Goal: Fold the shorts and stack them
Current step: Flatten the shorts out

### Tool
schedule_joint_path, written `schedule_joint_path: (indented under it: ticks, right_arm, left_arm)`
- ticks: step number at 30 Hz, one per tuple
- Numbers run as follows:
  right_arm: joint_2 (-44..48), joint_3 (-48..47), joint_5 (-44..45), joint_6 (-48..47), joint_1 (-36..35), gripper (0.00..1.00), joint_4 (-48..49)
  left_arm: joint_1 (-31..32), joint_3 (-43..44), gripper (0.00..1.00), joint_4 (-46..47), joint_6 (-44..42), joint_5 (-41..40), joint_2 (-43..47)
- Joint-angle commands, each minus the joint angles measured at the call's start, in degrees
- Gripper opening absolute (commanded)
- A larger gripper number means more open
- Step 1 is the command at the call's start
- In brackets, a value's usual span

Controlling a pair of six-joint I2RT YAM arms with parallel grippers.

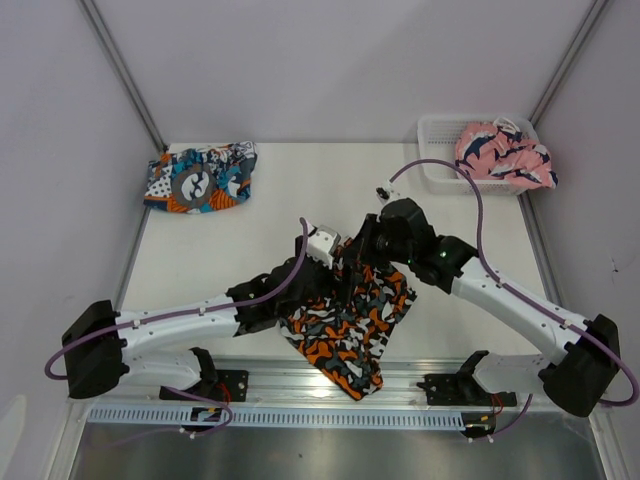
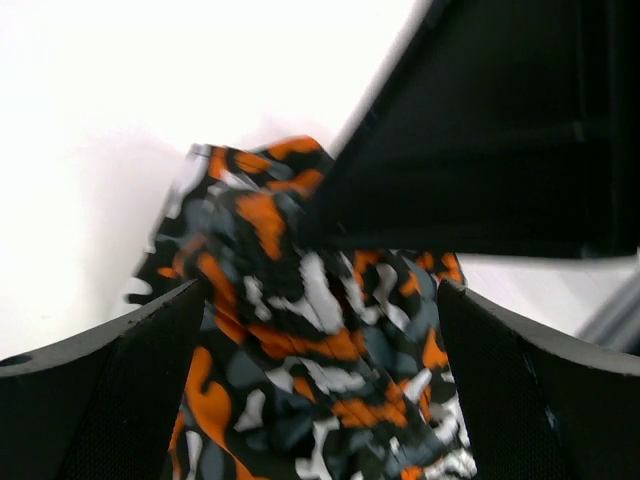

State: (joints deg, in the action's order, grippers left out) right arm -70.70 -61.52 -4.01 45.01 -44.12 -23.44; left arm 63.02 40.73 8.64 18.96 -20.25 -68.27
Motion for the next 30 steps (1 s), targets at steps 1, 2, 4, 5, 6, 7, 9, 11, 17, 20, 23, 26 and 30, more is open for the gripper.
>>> schedule_joint_path:
  ticks: [1,2,4,5,6,7,9,11,17,20,23,26,30]
  right_arm:
    - [1.2,-2.1,2.4,1.6,-1.5,0.00,-0.3]
    - [1.0,-2.2,2.4,1.7,-1.6,0.00,-0.2]
    - [0.9,-2.3,2.8,1.9,-2.1,0.00,-0.2]
    - [0.7,-2.4,2.8,2.2,-2.3,0.00,-0.2]
    - [0.6,-2.5,3.0,2.6,-2.5,0.00,-0.3]
    - [0.6,-2.6,3.1,2.8,-2.6,0.00,-0.2]
    - [0.6,-2.6,3.2,3.0,-2.8,0.00,0.1]
    - [0.7,-3.0,3.1,3.2,-3.0,0.00,0.2]
    - [1.7,-4.0,4.0,1.8,-3.2,0.44,-1.5]
    - [4.4,-3.8,8.0,-0.5,-0.5,0.67,-3.7]
    - [8.2,-2.9,7.8,-2.6,3.8,0.68,-6.3]
    - [12.0,0.6,4.8,-6.1,6.7,0.68,-6.6]
    - [13.9,7.9,-1.1,-11.0,7.2,0.67,-3.4]
  left_arm:
    - [1.0,3.0,0.99,0.6,-0.3,-11.5,0.2]
    - [1.0,3.1,0.99,-0.1,-0.3,-12.6,0.3]
    - [1.0,3.1,0.99,-0.2,-1.1,-14.5,0.0]
    - [1.0,3.4,0.98,-0.1,-1.5,-14.4,-0.4]
    - [1.0,4.3,0.97,-0.4,-1.7,-14.0,-0.8]
    - [1.0,4.7,0.91,-0.8,-1.8,-14.1,-1.8]
    - [1.0,5.1,0.83,-1.6,-1.9,-14.1,-2.7]
    - [1.0,5.0,0.66,-1.4,-1.9,-13.9,-3.2]
    - [1.0,3.3,0.05,0.8,-3.8,-13.0,-2.6]
    - [0.9,2.2,0.00,0.7,-6.1,-10.0,0.9]
    - [0.2,2.3,0.00,-4.8,-8.1,-6.4,8.2]
    - [-2.9,2.9,0.00,-11.9,-9.9,0.7,19.0]
    - [-4.0,6.8,0.00,-16.6,-9.6,0.8,32.4]
